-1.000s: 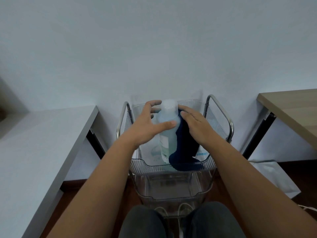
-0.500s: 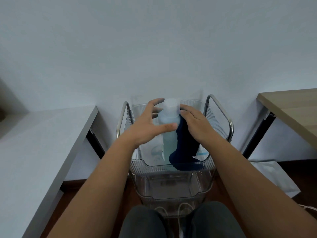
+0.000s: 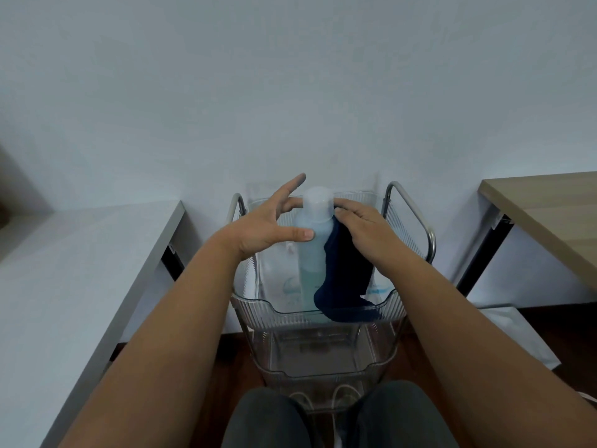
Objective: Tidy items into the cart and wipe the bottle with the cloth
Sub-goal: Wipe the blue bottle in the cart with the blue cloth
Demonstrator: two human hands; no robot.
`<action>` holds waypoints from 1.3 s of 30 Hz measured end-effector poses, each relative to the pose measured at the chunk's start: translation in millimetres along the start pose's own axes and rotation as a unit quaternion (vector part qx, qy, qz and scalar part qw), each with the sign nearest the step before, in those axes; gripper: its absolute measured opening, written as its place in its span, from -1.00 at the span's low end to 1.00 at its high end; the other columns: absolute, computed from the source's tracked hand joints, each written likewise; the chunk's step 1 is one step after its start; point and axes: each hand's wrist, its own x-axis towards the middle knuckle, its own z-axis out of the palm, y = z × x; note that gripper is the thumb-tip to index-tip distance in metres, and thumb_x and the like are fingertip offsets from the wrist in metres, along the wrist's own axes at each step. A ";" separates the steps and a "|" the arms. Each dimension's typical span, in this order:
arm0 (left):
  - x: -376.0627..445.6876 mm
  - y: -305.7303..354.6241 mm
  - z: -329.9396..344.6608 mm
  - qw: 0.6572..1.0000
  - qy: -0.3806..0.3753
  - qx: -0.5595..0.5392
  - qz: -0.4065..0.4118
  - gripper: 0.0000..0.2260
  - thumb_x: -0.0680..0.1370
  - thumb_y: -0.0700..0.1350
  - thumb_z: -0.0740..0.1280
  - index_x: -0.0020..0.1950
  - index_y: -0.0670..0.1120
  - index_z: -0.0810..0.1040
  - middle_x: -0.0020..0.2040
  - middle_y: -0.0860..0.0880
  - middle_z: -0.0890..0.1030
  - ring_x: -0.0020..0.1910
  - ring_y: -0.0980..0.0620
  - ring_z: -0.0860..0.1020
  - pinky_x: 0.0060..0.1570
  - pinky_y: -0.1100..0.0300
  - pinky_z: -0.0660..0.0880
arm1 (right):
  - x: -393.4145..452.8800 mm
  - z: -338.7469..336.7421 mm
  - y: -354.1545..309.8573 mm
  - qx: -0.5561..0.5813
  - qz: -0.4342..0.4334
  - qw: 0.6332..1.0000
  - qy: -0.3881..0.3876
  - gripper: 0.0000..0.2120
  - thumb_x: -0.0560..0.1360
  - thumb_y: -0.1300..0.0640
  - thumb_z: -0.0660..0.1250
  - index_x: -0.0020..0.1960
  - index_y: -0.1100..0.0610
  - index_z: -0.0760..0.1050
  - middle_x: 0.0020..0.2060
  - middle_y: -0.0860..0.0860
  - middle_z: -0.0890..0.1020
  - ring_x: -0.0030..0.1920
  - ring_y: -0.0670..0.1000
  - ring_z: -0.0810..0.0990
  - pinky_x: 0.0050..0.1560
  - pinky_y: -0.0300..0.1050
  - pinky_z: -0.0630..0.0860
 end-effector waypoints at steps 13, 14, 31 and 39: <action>0.8 -3.4 36.2 0.983 0.176 -0.032 0.038 -0.10 0.14 -0.01 0.67 0.43 0.14 0.39 0.23 0.04 0.49 0.17 0.08 0.52 -0.10 0.41 0.50 | 1.5 0.9 3.4 0.041 0.031 0.999 0.017 -0.68 0.61 0.22 0.13 0.08 -0.11 0.58 0.04 -0.21 0.63 0.02 -0.34 0.58 0.00 -0.49 0.42; 1.6 -4.3 33.9 0.985 0.167 -0.031 0.035 -0.10 0.15 -0.03 0.67 0.44 0.13 0.40 0.25 0.02 0.50 0.18 0.07 0.52 -0.09 0.41 0.50 | 2.5 0.9 2.0 0.049 0.038 0.998 0.017 -0.67 0.61 0.22 0.13 0.04 -0.14 0.58 0.00 -0.25 0.62 -0.05 -0.38 0.58 -0.09 -0.53 0.43; -7.3 -2.6 56.7 0.959 0.283 0.019 0.028 0.07 0.07 0.30 0.61 0.48 0.30 0.15 0.03 0.38 0.55 0.14 0.40 0.44 0.06 0.37 0.35 | 0.7 -1.7 17.2 0.137 0.060 0.987 0.054 -0.86 0.59 0.08 0.23 0.00 -0.02 0.57 -0.06 0.00 0.66 -0.05 -0.03 0.63 -0.04 -0.10 0.57; -6.4 -7.8 20.6 0.992 0.123 -0.024 0.005 0.04 0.22 0.12 0.64 0.55 0.26 0.09 0.18 0.23 0.63 0.35 0.27 0.41 0.33 0.18 0.23 | 9.1 -4.3 11.4 0.076 0.030 0.996 0.047 -0.76 0.60 0.18 0.19 0.01 0.00 0.63 -0.06 -0.06 0.70 -0.06 -0.11 0.64 -0.05 -0.25 0.55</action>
